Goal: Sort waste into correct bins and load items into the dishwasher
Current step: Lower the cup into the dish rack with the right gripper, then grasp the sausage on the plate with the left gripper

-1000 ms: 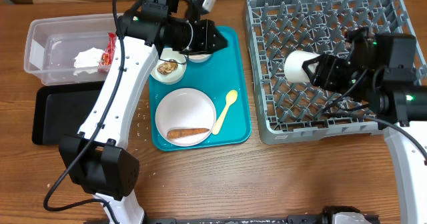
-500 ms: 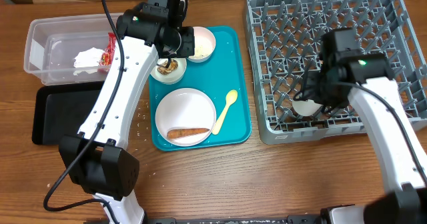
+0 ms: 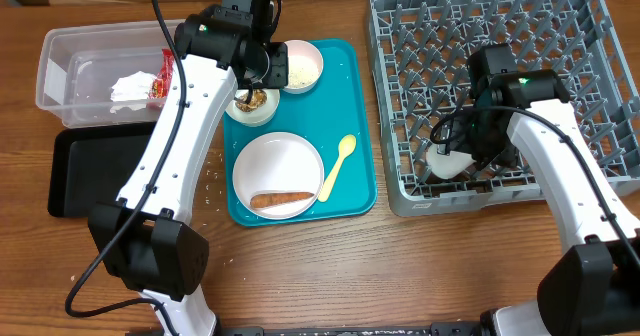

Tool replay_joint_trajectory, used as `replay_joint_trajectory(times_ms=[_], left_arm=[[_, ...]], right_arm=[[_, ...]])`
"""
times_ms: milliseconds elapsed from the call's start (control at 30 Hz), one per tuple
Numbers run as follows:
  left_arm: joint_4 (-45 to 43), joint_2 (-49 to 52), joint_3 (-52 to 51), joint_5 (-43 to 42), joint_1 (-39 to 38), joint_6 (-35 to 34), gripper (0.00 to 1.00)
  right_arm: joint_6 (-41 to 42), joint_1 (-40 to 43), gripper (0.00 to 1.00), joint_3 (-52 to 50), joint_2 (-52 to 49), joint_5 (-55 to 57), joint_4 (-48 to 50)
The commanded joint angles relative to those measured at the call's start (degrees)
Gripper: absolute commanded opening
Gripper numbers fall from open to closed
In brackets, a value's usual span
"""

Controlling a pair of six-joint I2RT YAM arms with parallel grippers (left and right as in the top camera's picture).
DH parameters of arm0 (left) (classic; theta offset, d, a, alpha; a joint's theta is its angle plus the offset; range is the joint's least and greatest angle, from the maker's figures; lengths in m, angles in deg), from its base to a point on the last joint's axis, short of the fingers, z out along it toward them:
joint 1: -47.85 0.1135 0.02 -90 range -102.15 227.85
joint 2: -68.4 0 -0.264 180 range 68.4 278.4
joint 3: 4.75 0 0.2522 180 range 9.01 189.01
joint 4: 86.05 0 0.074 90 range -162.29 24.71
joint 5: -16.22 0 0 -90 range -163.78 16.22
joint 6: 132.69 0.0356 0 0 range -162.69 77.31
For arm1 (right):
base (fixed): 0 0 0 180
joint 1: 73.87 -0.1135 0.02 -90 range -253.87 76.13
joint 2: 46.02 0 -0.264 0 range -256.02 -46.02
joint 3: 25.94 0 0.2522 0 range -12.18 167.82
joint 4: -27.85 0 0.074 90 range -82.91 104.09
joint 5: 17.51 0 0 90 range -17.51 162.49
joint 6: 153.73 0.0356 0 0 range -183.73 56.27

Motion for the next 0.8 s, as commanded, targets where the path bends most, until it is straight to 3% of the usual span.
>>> replay_joint_trajectory(times_ms=[0, 300, 467, 533, 633, 767], left_arm=[[0.0, 0.1, 0.3, 0.6, -0.4, 0.7, 0.47], [2.9, 0.1, 0.3, 0.6, -0.4, 4.4, 0.49], [9.9, -0.1, 0.5, -1.3, -0.4, 5.4, 0.52], [17.0, 0.1, 0.2, -5.4, -0.8, 9.6, 0.58], [23.1, 0.1, -1.4, -5.9, -2.0, 14.7, 0.75], [28.0, 0.0, -7.0, -8.8, -3.9, 20.1, 0.8]], right_arm=[[0.2, -0.2, 0.85, 3.2, 0.3, -0.4, -1.3], [-0.7, -0.3, 0.83, 14.0, 0.5, -8.4, -6.3], [-2.0, -2.7, 0.82, 15.0, 0.9, -12.1, -5.8], [-2.0, -4.2, 0.83, 15.0, 0.9, -12.1, -5.0], [-2.0, -4.9, 0.83, 15.0, 0.9, -12.1, -3.6], [-2.1, -4.9, 0.86, 15.0, 0.9, -12.1, -2.3]])
